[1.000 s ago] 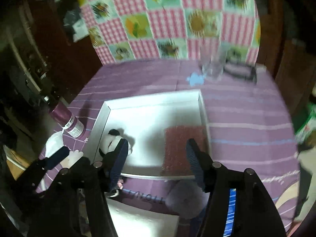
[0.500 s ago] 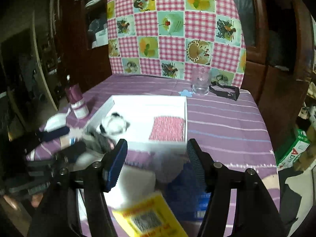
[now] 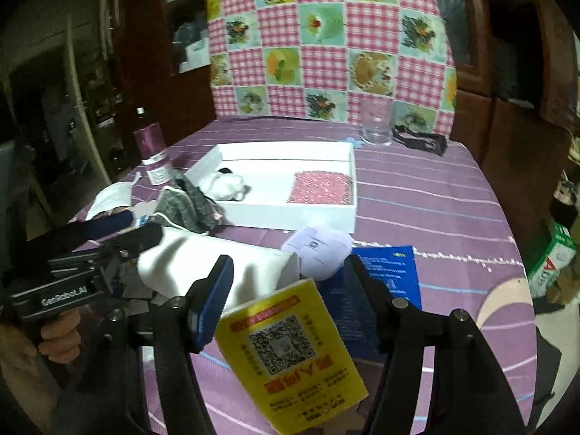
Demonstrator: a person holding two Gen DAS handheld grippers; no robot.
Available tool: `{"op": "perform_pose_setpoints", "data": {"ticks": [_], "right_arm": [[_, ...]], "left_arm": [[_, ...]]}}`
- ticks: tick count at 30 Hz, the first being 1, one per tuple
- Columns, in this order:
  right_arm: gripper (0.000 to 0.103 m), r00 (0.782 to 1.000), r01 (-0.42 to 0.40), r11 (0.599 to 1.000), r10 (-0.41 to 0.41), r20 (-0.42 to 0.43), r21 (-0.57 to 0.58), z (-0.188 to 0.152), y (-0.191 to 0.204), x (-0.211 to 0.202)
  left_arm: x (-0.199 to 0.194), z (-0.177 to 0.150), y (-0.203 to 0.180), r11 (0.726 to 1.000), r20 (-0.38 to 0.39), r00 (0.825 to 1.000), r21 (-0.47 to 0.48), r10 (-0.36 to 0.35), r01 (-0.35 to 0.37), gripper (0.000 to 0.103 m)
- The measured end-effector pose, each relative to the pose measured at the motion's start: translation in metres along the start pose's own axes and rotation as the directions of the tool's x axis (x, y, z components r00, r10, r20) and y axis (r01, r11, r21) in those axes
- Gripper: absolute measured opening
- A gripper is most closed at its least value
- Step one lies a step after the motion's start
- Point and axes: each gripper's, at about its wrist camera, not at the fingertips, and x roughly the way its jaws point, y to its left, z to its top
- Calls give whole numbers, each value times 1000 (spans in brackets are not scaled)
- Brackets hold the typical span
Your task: Organize soft objects
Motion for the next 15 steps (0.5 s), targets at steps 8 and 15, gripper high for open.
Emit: {"op": "perform_pose_setpoints", "data": {"ticks": [8,15], "right_arm": [[64,999,25,996,-21,-41,87,-4,-8,-2],[64,1000,-11,999,12,-17,53,-4,-5,-14]], "left_arm": [[0,-5,-10,996,-30,996,45,-82,83,72],[3,-9,-20,992,-60,994,85,-89,94,72]]}}
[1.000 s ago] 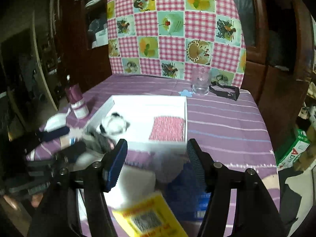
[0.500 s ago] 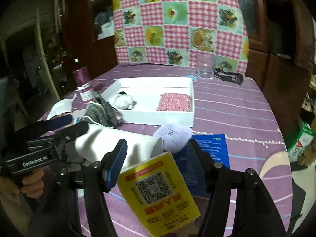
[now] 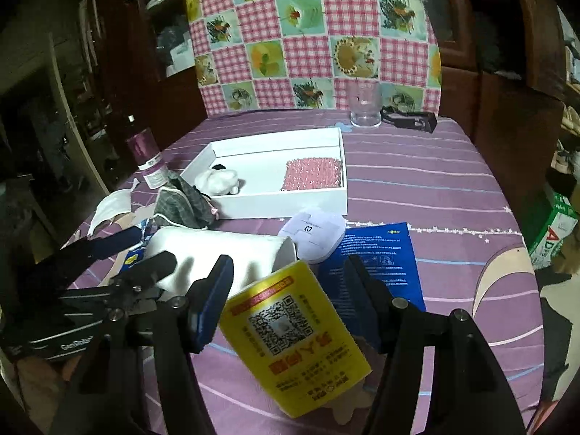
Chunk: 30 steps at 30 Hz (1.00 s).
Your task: Organize soft objects
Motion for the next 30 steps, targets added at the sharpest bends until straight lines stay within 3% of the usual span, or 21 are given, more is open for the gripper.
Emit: {"op": "perform_pose_setpoints", "data": {"ticks": [8,12,18,22,30], "right_arm": [[64,999,5,999,-8,-52,-49,-13,2,3],[73,998,1,998,-5,-68,-62,-16,3,4],[77,995,-29,988,13,-104,-154,-23,18,9],[78,992,6,975,-35,-124,-223,-29,25,13],[78,990,31,985,-54,-128,-170,-25,12,14]], "left_arm": [[3,-1,2,1000,-11,1000,-9,-5,4,72],[6,-2,2,1000,-37,999,-10,-10,9,73],[7,-2,-2,1000,-50,999,19,-6,7,77],[6,-2,-1,1000,-52,999,8,-16,16,77],[4,-1,-1,1000,-54,998,-6,-31,31,77]]}}
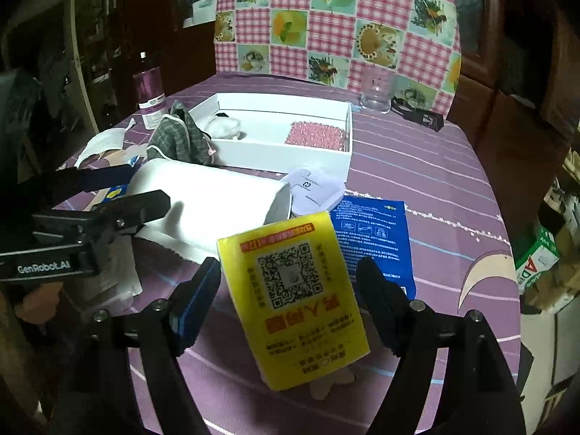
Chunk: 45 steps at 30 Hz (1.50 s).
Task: Organize soft objects
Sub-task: 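Grasp the yellow printed tube with the right tool and lift it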
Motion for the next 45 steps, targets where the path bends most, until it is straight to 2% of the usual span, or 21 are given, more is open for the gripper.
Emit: {"op": "perform_pose_setpoints", "data": {"ticks": [5,10,11,12,15,18,23,27,29,31,36,45], "right_arm": [[78,995,20,1000,-22,-96,-23,-5,4,24],[77,989,9,995,5,-146,94,-8,-19,34],[72,990,4,993,12,-142,115,-8,-24,33],[62,991,0,991,19,-136,133,-8,-27,31],[45,992,-16,981,39,-116,192,-8,-37,24],[35,995,-10,975,31,-91,224,-8,-42,16],[23,998,-25,965,38,-45,262,-2,-48,5],[19,998,-63,955,57,30,291,2,-49,-7],[19,990,-131,942,111,82,309,2,-49,-15],[18,985,-164,934,140,97,318,3,-49,-16],[17,992,-127,927,116,54,354,2,-52,-6],[17,989,-144,913,122,82,381,-2,-58,-7]], "left_arm": [[0,0,0,1000,1,1000,0,-1,1,77],[0,1,-1,1000,2,1000,1,-2,2,77],[0,1,-1,1000,2,1000,0,-2,2,77],[0,1,-1,1000,2,1000,-1,-3,3,77],[-1,1,-1,1000,2,1000,0,-3,3,77],[-1,1,-1,1000,3,1000,2,-1,1,77],[-1,2,-1,1000,5,1000,2,-2,2,77],[-4,3,-2,1000,17,1000,-1,-6,6,77],[-6,3,-2,1000,28,1000,0,-10,10,77],[-7,4,-3,1000,33,999,2,-11,11,77],[-4,3,-4,1000,25,1000,4,0,0,77],[-5,4,-3,1000,24,1000,-13,-4,4,77]]}}
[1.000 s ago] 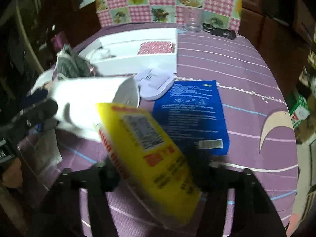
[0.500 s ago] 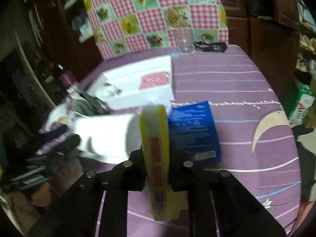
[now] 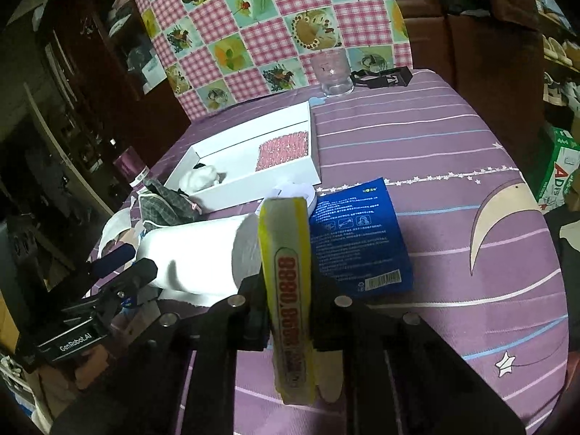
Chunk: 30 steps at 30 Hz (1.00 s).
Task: Organize soft objects
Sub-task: 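Grasp the yellow printed tube with the right tool and lift it, then hold the yellow tube up with the right tool while the left tool moves toward the blue eye-mask packet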
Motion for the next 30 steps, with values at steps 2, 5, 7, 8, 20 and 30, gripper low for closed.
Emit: {"op": "perform_pose_setpoints", "data": {"ticks": [2,5,7,8,20,30], "right_arm": [[17,1000,13,1000,-13,14,5,-1,0,0],[18,999,23,999,-23,23,-22,-2,3,2],[18,999,2,1000,-1,50,-29,-3,6,0],[18,999,-15,999,17,52,-36,-3,8,-1],[17,997,49,997,-45,70,-60,-3,13,-5],[17,990,13,995,1,143,-98,-4,25,-23]], "left_arm": [[0,0,0,1000,-1,1000,-3,-2,2,77],[1,0,0,1000,-5,1000,-5,1,-1,77],[1,0,0,1000,-6,1000,-5,3,-3,77],[1,0,0,1000,-6,1000,-4,4,-4,77],[-1,2,-1,1000,3,1000,0,-1,1,77],[-7,3,-1,1000,28,1000,0,-4,4,77]]}}
